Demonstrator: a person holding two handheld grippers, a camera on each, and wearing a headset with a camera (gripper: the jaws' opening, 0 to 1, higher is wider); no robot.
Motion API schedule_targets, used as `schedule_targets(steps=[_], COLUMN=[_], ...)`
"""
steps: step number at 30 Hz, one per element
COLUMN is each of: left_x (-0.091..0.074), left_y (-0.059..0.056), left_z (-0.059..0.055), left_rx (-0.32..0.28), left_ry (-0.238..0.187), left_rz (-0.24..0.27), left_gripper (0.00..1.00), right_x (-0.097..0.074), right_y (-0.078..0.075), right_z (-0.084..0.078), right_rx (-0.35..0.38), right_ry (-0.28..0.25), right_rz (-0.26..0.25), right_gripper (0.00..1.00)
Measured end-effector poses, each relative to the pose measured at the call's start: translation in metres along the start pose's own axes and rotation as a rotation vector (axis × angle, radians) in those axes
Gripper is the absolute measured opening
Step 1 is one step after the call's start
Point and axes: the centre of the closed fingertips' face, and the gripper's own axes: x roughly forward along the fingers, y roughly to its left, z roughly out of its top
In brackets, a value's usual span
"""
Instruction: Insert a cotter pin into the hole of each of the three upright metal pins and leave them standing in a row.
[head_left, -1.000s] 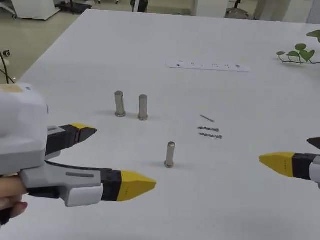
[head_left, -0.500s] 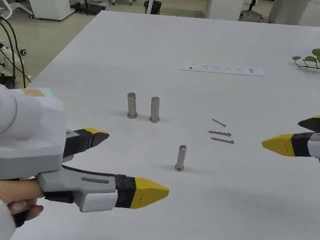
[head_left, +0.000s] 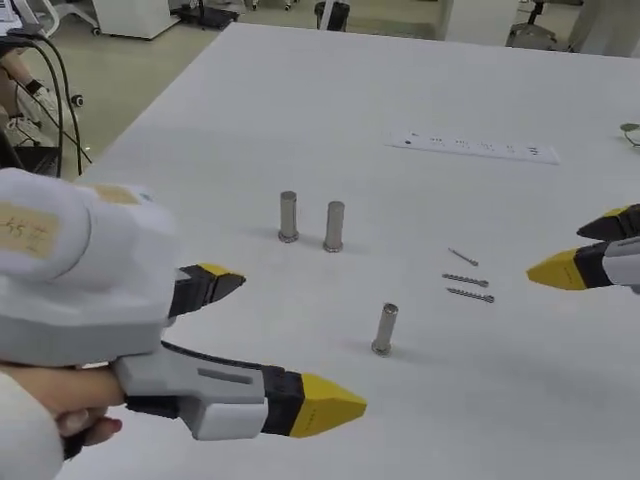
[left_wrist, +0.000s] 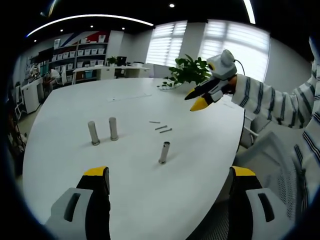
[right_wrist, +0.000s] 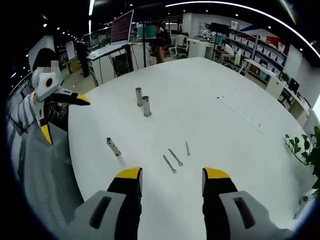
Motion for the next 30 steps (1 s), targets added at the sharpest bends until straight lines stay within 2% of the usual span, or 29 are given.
schedule_targets(steps=[3,9,12,17,23,27,30], left_x=[0.001,0.001,0.001,0.002,0.0,0.0,0.0], left_y=[0.0,0.0,0.001,0.002,0.004,0.005,0.003], left_z=[0.001,0.004,0.006,0.006,0.006,0.007,0.007], left_rx=[-0.005,-0.006,-0.005,-0.014,-0.019,-0.05,-0.043], left_ry=[-0.002,-0.006,-0.015,-0.02,-0.016,-0.03,-0.028], left_rz=[-0.004,-0.007,-0.007,-0.009,-0.01,-0.008,-0.014], left_gripper=[0.99,0.99,0.99,0.99,0.96,0.96,0.96], right_x=[0.01,0.031,0.049,0.063,0.085,0.101,0.11], right_y=[0.0,-0.003,-0.019,-0.018,-0.03,-0.037,-0.038], right_z=[0.008,0.016,0.014,0.015,0.014,0.006,0.005], right_rx=[-0.011,-0.079,-0.111,-0.136,-0.17,-0.169,-0.178], right_ry=[0.005,0.037,0.086,0.126,0.169,0.213,0.227], right_rz=[0.025,0.045,0.05,0.074,0.086,0.108,0.119], right_gripper=[0.36,0.32,0.3,0.28,0.26,0.16,0.18])
